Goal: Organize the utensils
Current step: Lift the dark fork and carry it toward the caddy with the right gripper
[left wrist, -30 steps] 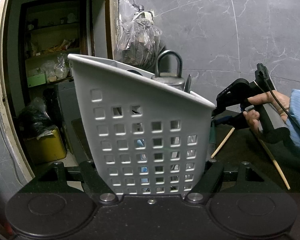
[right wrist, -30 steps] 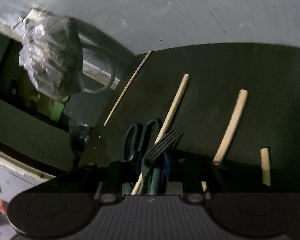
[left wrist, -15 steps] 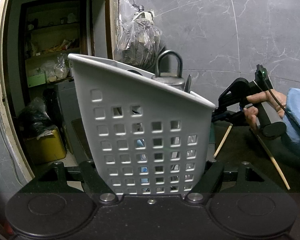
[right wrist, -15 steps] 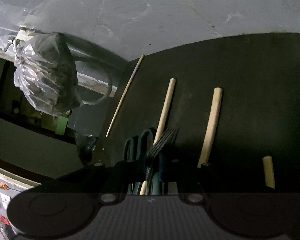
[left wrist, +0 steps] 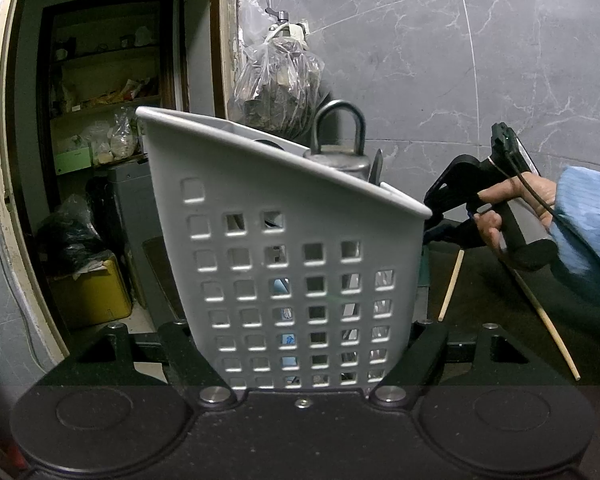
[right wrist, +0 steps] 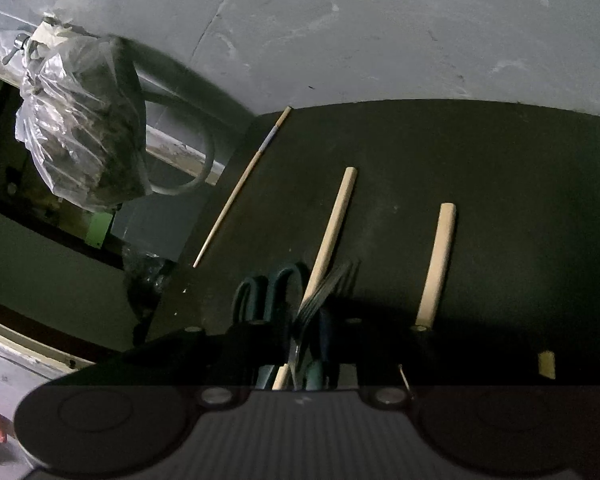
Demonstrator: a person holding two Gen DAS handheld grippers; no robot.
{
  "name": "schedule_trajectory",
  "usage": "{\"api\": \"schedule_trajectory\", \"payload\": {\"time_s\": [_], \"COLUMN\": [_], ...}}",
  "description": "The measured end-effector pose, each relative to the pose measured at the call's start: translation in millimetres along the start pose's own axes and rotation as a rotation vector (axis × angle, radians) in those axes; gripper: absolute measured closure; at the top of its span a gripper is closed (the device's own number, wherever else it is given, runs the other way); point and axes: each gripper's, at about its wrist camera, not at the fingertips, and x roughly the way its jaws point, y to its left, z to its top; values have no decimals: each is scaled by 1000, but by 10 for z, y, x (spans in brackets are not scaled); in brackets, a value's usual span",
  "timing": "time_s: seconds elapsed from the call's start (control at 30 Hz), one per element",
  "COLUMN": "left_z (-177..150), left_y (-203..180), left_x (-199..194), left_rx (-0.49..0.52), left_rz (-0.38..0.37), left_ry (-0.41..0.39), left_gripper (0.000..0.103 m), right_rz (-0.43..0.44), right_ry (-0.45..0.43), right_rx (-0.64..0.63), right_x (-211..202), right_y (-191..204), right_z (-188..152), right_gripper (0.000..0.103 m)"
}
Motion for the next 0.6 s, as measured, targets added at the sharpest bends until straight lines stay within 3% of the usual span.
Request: {"api": "schedule_trajectory", "payload": {"time_s": [0.13,0.4,0.6], "left_z": [1,1,4], "left_y": [2,-3,-2], "left_x": [4,10,12], "left_rx": [1,1,1], "left_rz": [0,0,-1], "left_ry": [0,1,1], "left_gripper": [26,26,26], "right_rz": [5,127,233], "right_ry": [-5,22,-1], "right_rx": [0,55,7], "right_x": [-20,-124,-287], "right_y": [-5,-67,42], "right_z": [-29,-118,-206], "right_gripper": [93,98,100]}}
